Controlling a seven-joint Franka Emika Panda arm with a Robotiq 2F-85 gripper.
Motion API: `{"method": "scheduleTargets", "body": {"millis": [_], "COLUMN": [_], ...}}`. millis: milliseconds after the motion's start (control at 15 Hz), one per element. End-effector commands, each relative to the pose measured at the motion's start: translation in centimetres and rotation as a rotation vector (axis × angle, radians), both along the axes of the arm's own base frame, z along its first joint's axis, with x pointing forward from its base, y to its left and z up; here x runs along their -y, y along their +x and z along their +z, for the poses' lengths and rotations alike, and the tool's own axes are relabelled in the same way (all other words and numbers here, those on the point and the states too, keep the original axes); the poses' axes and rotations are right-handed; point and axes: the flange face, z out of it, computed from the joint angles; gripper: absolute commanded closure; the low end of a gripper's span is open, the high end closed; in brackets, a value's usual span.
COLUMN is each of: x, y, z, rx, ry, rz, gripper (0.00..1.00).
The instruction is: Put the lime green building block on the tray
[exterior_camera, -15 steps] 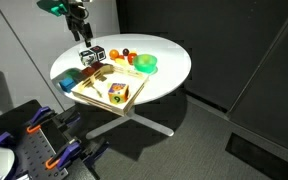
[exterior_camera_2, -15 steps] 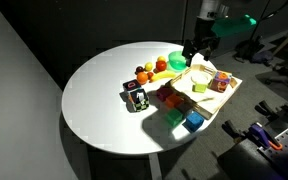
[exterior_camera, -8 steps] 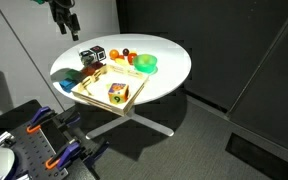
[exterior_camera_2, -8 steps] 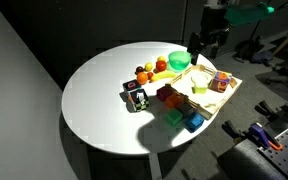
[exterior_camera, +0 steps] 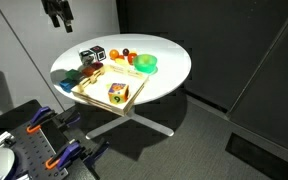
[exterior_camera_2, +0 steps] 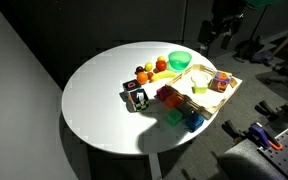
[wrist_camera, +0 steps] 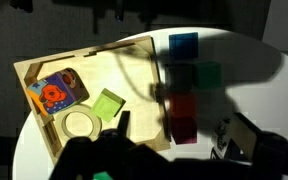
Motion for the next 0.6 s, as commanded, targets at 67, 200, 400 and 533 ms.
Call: {"method": "scheduleTargets", "body": {"millis": [67,200,400,533], "x": [1.01,1.07,0.62,0.60], "y": [-1.46,-1.66,-0.92,-0.87], "z": [2.05,2.22,1.80,1.57], "rx": [0.074,0.078,0.063,0.058], "ry": [-0.076,-0.084,-0.059,-0.060], "rz": [-0.018,-0.012,0.004,0.004], "gripper": [0.00,0.00,0.00,0.00]}}
